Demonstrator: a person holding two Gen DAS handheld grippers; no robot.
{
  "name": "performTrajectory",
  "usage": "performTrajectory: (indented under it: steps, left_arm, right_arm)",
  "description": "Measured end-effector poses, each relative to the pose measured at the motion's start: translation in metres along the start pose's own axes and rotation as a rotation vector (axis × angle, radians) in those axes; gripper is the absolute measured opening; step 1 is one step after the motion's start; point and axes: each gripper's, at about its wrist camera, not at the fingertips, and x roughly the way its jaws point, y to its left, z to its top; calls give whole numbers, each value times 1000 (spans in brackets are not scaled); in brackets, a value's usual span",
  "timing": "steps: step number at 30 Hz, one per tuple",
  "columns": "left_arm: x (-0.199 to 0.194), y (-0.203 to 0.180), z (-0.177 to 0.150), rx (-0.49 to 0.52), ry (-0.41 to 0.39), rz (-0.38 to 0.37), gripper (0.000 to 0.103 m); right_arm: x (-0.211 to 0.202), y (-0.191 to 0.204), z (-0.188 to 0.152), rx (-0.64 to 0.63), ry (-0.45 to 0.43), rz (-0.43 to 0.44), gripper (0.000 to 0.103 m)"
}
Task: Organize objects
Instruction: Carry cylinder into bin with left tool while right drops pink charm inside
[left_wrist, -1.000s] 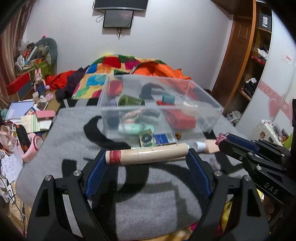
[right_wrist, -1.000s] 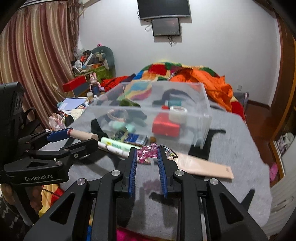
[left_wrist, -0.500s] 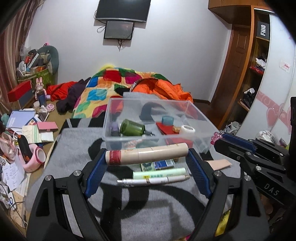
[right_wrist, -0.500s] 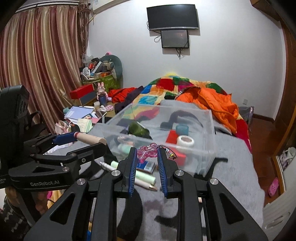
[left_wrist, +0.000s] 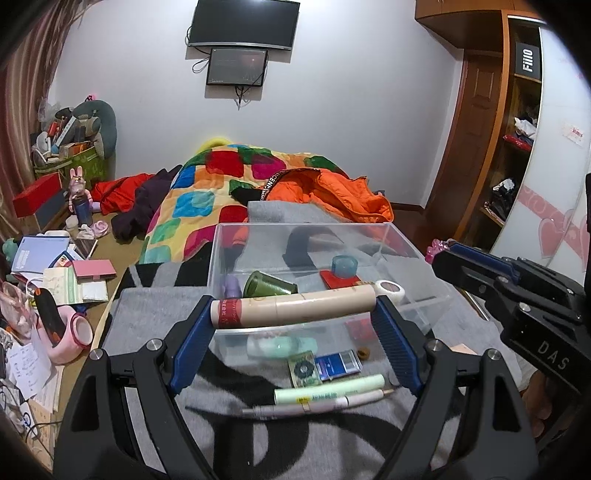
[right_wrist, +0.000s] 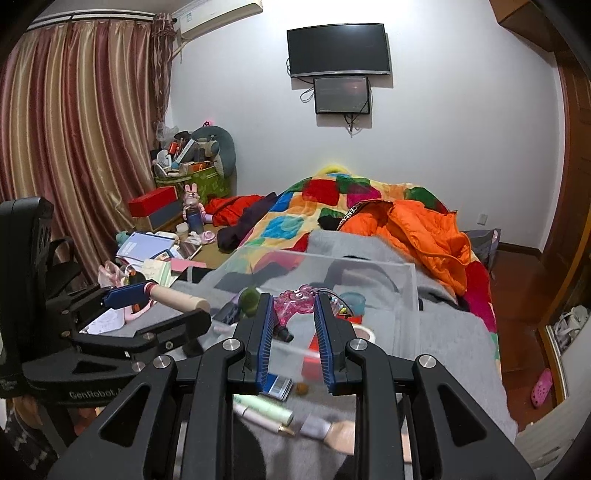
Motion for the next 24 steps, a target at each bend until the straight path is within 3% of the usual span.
performTrajectory:
  steps: [8,24]
  left_arm:
    - [26,1,3,9,36,5,84]
    - [71,7,-4,13,119,8,84]
  right_arm:
    - [25,-5,4,1,25,-9,20]
    - [78,-26,-16,58,166,3,20]
